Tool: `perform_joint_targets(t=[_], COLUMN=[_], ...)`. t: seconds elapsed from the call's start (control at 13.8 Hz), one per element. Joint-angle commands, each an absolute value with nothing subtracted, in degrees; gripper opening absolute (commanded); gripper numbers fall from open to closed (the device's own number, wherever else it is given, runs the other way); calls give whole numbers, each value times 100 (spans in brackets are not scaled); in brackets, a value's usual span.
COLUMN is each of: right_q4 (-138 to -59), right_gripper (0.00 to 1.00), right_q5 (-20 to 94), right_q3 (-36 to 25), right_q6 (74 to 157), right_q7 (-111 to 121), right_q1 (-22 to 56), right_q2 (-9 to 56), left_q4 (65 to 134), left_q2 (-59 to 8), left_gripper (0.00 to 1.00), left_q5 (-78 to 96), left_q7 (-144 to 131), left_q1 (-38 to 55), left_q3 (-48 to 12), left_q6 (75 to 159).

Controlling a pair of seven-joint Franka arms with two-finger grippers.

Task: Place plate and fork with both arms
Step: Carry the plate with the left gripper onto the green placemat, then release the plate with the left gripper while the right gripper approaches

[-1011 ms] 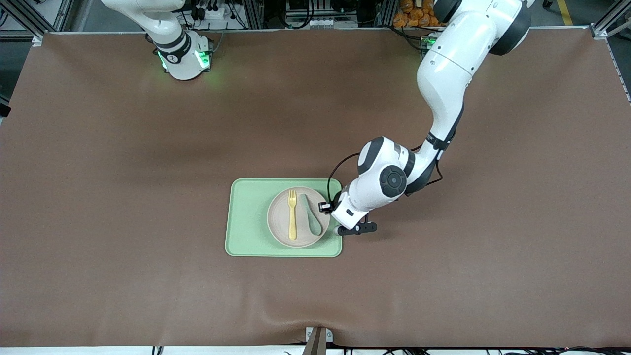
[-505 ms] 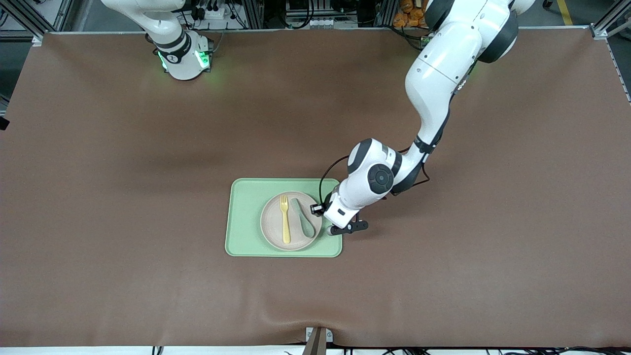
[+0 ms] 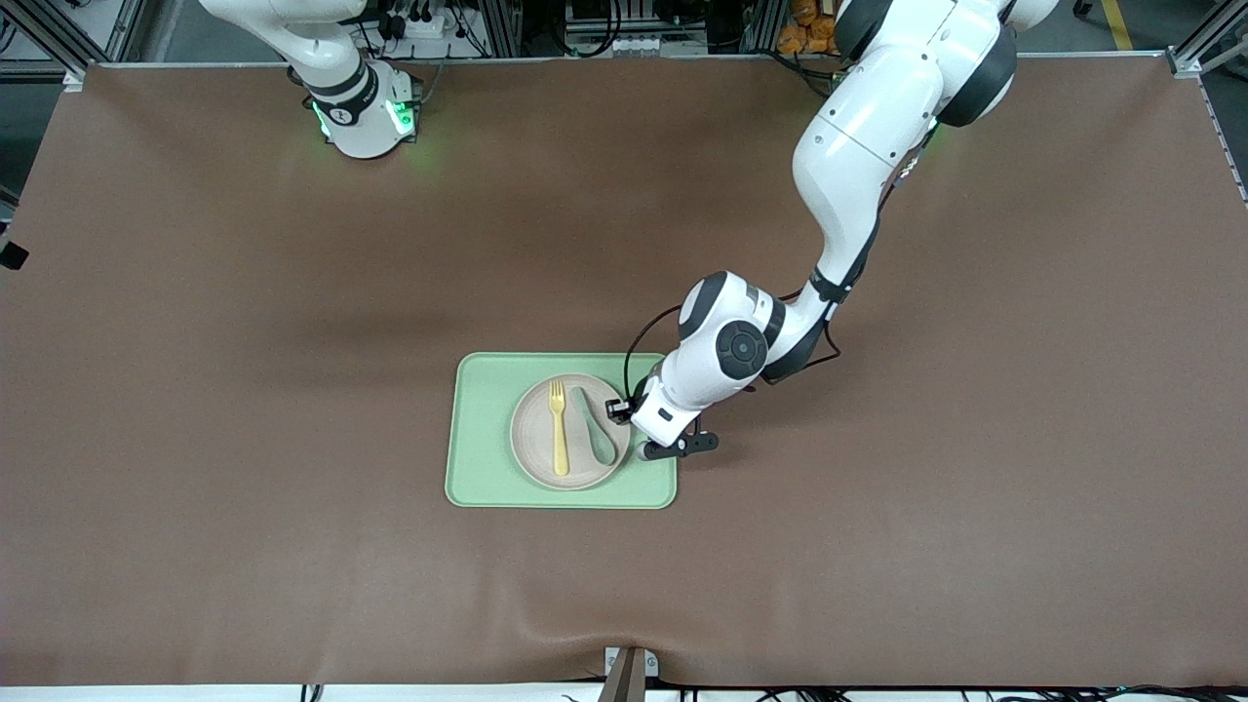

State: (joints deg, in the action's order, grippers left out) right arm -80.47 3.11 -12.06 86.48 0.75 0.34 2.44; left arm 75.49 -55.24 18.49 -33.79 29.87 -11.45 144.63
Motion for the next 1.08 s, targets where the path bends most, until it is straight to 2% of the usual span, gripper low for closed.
perform_joint_targets(t=[0.0, 0.51, 0.65, 1.01], right_q4=[-7963, -7980, -7989, -7946], right_gripper=[100, 100, 100, 100], right_q5=[369, 246, 307, 343], right_q3=[-1222, -1230, -1222, -1213], right_q6=[8657, 8622, 8578, 8753], right_q7=[88, 71, 35, 255], right_q1=[79, 992, 1264, 2546], right_q2=[369, 1334, 1406, 2090], left_q4=[7409, 7444, 7462, 7532], left_q2=[-5520, -4870, -4642, -4202], left_gripper=[100, 100, 100, 100], left_q5=[1899, 1337, 890, 598], left_q7=[-3550, -3525, -3437, -2639], left_q1=[3059, 2936, 2709, 2128], left_q3=[-1072, -783, -703, -712], left_q6=[14493, 13958, 13651, 12773])
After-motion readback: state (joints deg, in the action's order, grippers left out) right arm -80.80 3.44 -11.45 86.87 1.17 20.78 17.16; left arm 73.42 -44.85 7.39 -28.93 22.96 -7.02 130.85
